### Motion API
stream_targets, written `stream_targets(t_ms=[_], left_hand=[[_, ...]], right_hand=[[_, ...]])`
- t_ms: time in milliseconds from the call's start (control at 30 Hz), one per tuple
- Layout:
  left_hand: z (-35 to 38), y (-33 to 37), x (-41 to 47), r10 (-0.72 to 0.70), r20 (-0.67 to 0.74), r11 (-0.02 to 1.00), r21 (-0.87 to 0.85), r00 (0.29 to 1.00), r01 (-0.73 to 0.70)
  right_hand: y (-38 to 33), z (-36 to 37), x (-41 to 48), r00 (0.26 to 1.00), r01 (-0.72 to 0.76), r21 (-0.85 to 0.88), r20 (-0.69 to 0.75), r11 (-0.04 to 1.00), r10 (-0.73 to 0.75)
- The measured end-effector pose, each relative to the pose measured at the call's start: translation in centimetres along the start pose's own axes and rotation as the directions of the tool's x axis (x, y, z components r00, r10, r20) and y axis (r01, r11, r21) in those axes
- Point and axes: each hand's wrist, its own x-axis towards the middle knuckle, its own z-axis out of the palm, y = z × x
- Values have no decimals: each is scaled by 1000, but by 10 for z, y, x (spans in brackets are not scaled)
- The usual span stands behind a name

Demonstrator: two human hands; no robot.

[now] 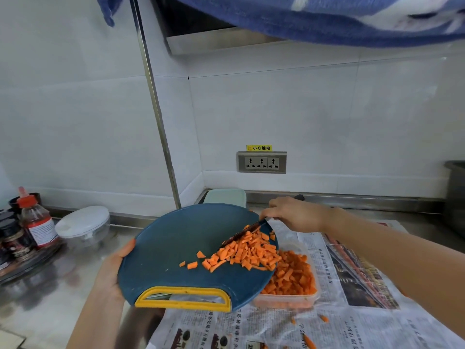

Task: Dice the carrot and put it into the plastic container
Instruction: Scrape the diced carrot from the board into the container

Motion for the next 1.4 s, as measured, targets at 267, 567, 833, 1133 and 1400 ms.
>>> stream_targets(t_ms=[267, 567, 833, 1133, 1400], left_hand=[[22, 2, -8, -34, 40, 999, 26, 999, 33], [21, 3, -19, -17, 5, 997, 74, 1000, 17], [21, 1, -26, -9, -3, 997, 75, 1000, 9], [20, 2, -31, 9, 7, 998, 65, 1000, -9], [14, -6, -35, 17, -51, 1000, -8, 999, -18]], right_hand=[[2, 10, -28, 996, -88, 9, 22, 996, 88], [-5, 13, -47, 990, -137, 41, 42, 990, 135], [2, 16, -83, 972, -233, 41, 31, 972, 232], [8, 15, -110, 953, -302, 27, 27, 953, 301], [8, 8, -119, 932, -358, 100, -29, 928, 362]])
